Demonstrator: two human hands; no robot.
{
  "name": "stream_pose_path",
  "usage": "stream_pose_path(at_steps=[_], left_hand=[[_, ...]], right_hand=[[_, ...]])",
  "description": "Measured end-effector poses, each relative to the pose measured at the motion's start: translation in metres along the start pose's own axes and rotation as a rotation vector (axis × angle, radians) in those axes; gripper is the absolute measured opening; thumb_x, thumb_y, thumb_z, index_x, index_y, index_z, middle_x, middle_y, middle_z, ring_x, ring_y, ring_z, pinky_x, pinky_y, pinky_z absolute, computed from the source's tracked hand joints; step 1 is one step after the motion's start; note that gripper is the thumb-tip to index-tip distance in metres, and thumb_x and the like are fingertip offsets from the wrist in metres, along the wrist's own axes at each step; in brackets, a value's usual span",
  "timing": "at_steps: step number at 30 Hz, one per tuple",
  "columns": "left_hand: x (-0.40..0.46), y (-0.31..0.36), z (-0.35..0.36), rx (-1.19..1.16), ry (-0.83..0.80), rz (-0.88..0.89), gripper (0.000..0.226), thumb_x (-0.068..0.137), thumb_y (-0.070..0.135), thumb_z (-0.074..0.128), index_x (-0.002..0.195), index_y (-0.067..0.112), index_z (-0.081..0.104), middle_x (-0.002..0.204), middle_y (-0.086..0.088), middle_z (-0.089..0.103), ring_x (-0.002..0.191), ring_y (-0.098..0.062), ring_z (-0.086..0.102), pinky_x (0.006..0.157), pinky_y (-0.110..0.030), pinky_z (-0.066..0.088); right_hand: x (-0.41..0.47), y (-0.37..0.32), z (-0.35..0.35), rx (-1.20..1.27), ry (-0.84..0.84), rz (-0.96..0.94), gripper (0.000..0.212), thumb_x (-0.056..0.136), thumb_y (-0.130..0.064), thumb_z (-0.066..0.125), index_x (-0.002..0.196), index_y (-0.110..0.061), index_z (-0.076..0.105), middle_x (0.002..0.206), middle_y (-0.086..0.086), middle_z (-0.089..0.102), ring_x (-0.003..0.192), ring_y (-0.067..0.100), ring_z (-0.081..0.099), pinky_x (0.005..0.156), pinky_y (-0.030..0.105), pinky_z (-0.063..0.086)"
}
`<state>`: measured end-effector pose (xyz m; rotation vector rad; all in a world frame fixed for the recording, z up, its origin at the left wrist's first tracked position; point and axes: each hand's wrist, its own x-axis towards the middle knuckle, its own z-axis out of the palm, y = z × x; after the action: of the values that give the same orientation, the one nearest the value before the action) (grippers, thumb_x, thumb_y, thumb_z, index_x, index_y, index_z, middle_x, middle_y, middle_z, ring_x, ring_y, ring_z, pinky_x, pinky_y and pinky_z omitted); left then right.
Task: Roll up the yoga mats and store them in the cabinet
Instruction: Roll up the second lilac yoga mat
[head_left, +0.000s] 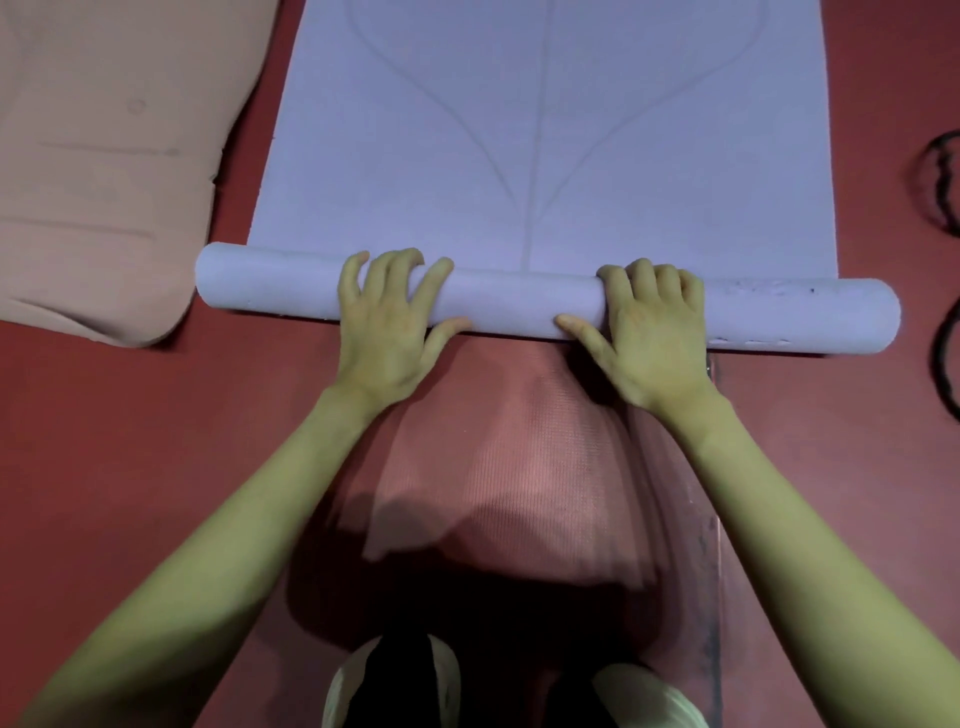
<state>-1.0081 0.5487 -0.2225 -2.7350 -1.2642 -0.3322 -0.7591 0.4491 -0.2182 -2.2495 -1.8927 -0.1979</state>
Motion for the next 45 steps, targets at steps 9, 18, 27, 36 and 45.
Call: stream_pose_path(at_steps=[9,18,27,36,45], left_hand=[[0.042,-0.015,-0.014,-0.059,-0.265,0.013,0.069,0.085,0.067,0.017,0.127,0.025,0.051,0.115,-0.006,0.053,0.104,-0.030,0.051,0.094,-0.046,0.028],[0.019,0.005,0.000,0.059,-0.089,-0.006,0.059,0.095,0.058,0.036,0.144,0.026,0.040,0.133,-0.015,0.049,0.126,-0.034,0.045,0.110,-0.064,0.019],[0.041,-0.007,-0.002,-0.002,-0.171,0.009,0.056,0.091,0.055,0.035,0.138,0.027,0.045,0.128,-0.009,0.051,0.116,-0.033,0.047,0.106,-0.064,0.022],[0.050,-0.004,0.007,-0.027,-0.061,-0.032,0.062,0.094,0.061,0.036,0.146,0.027,0.038,0.136,-0.010,0.049,0.130,-0.029,0.041,0.112,-0.065,0.011],[0.083,-0.020,0.005,-0.027,-0.160,0.003,0.068,0.088,0.069,0.025,0.140,0.028,0.041,0.130,-0.006,0.052,0.121,-0.029,0.045,0.106,-0.058,0.019]], right_hand=[[-0.017,-0.011,0.007,0.057,0.053,-0.004,0.063,0.095,-0.059,0.043,0.147,-0.023,0.039,0.143,0.012,0.044,0.133,0.036,0.035,0.117,0.051,0.011],[0.021,-0.002,0.002,0.045,-0.024,0.022,0.063,0.091,-0.067,0.031,0.134,-0.025,0.051,0.125,0.007,0.056,0.112,0.034,0.047,0.104,0.047,0.023],[0.003,-0.006,0.006,0.033,0.055,0.041,0.059,0.097,-0.056,0.042,0.148,-0.025,0.038,0.142,0.019,0.042,0.134,0.035,0.035,0.117,0.050,0.011],[0.049,0.015,0.009,0.069,0.019,-0.005,0.061,0.095,-0.061,0.033,0.139,-0.023,0.050,0.123,0.014,0.056,0.114,0.033,0.050,0.105,0.048,0.025],[0.054,0.014,0.015,-0.033,-0.011,-0.032,0.087,0.080,-0.082,0.040,0.143,-0.023,0.043,0.130,0.018,0.051,0.118,0.041,0.046,0.108,0.056,0.020]])
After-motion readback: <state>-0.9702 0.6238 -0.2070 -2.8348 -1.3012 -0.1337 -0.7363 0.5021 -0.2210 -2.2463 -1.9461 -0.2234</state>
